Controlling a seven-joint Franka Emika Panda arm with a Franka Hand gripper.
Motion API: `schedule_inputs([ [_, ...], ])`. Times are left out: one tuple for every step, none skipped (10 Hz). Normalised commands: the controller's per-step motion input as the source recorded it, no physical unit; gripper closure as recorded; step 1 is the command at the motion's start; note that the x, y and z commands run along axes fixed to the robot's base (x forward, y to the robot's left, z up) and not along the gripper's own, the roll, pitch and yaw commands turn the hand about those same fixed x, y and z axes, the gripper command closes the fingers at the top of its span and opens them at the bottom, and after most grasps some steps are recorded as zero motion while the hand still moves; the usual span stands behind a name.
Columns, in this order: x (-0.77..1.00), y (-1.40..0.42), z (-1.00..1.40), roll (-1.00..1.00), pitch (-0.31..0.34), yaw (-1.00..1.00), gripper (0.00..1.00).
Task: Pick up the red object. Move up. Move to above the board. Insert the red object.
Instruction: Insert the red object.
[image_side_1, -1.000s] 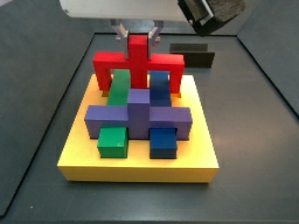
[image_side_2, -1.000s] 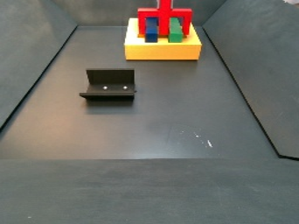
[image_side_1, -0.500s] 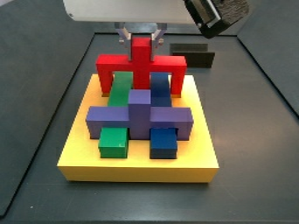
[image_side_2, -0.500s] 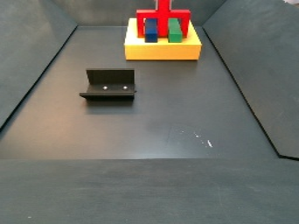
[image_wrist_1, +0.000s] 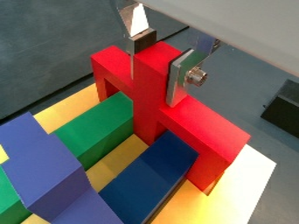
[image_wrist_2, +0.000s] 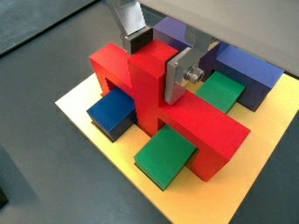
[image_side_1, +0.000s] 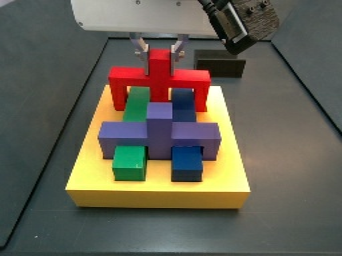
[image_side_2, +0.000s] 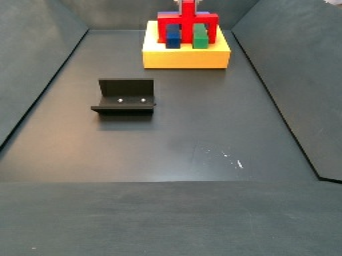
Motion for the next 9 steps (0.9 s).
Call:
schedule_inputs([
  [0.04,0.0,-0.41,0.03,0.0,0.0,1.0],
  [0.3,0.0,-0.35,0.06,0.011,0.0,1.0],
  [0.35,0.0,-0.35,0.08,0.027,0.0,1.0],
  [0.3,0.0,-0.39,0.05,0.0,0.0,1.0],
  [0.23,0.0,-0.36,0.02,0.0,0.0,1.0],
  [0.03,0.0,-0.35,0.0,-0.007,0.0,1.0],
  [0.0,0.0,-0.37,0.0,-0.043,0.0,1.0],
  [0.0,0.0,-0.25,0.0,-0.014,0.0,1.0],
  [0.0,0.0,0.0,0.0,0.0,0.0,1.0],
])
